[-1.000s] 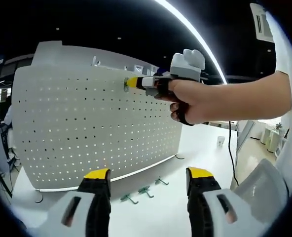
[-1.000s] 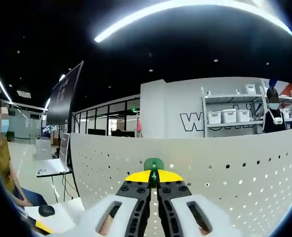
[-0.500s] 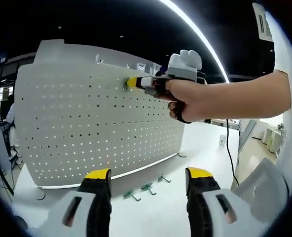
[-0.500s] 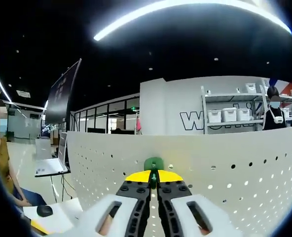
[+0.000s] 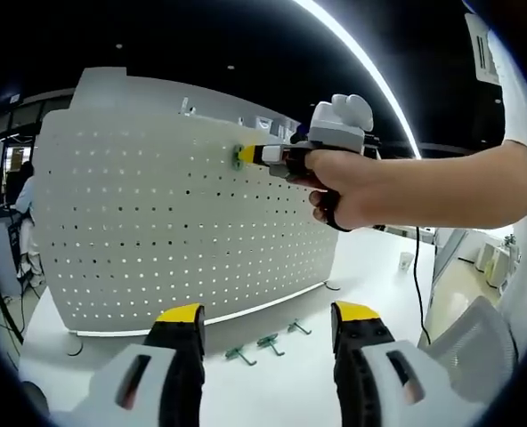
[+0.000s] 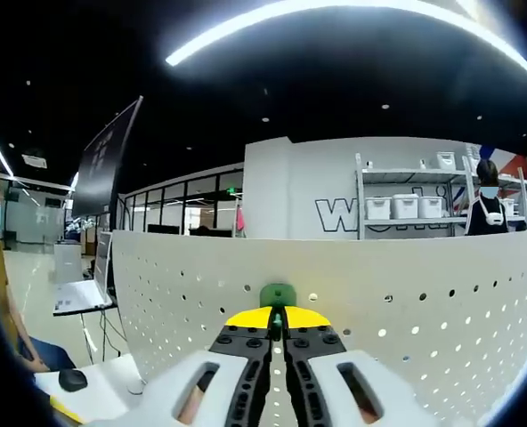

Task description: Insert the hook assembly into the mounting plate slot until the hook locks in place.

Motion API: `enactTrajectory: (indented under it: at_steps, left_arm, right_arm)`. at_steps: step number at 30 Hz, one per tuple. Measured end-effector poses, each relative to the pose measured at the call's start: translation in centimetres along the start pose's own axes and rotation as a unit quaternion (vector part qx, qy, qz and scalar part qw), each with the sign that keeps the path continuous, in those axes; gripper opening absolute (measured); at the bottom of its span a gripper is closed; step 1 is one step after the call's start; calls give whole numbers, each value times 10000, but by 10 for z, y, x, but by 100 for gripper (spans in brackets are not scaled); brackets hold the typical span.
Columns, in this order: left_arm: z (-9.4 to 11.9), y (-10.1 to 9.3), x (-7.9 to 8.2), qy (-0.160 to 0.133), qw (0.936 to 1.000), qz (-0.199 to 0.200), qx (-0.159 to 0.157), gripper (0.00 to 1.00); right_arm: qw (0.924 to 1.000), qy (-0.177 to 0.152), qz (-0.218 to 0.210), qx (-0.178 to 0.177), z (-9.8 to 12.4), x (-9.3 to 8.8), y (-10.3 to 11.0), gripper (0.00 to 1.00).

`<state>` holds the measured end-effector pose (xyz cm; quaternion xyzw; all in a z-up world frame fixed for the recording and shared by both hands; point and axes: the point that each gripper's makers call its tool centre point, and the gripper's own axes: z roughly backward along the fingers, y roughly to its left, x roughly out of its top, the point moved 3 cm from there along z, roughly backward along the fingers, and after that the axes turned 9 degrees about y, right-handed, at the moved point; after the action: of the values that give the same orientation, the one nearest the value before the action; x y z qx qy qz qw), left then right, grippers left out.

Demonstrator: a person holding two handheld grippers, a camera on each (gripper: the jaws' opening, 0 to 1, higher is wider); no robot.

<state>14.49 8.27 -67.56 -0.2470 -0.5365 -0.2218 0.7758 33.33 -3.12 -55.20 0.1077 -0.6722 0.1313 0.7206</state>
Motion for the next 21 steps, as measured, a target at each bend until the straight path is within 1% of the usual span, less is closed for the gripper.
enactTrajectory:
  at_steps: [3, 5, 6, 8, 9, 11, 13, 16, 17, 19, 21]
  left_arm:
    - [0, 0, 0, 8, 10000, -13, -8, 58]
    - [0, -1, -1, 2, 10000, -7, -32, 58]
    - [-1, -2, -3, 6, 10000, 15, -58, 58]
    - [-1, -4, -5, 44, 9999, -2, -90, 58]
    - [-1, -5, -5, 44, 9999, -11, -104, 58]
    - [0, -8, -5, 36, 9999, -60, -138, 57]
    - [4, -7, -6, 37, 9998, -131, -115, 55]
    - [7, -4, -6, 8, 9999, -89, -117, 56]
    - [8, -4, -7, 21, 9999, -80, -97, 56]
    - [10, -3, -7, 5, 9999, -74, -85, 56]
    - [12, -4, -7, -12, 9999, -71, -98, 56]
  right_arm:
    - [9998, 52, -13, -204, -1, 0, 1, 1]
    - [9994, 39, -108, -323, -2, 1, 1, 1]
    - [9991, 98, 23, -421, -3, 1, 1, 2]
    - [9989, 67, -57, -452, -6, 3, 3, 2]
    - [9984, 100, 13, -555, -6, 3, 2, 2]
    - [9980, 93, -147, -610, -6, 3, 1, 2]
    - [9977, 106, -160, -648, -7, 3, 1, 2]
    - [9970, 127, -159, -740, -6, 1, 3, 2]
    - [9962, 93, -298, -811, -5, 1, 2, 2]
    - [9955, 96, -324, -888, -5, 1, 2, 2]
    - [9942, 66, -464, -964, -6, 2, 2, 2]
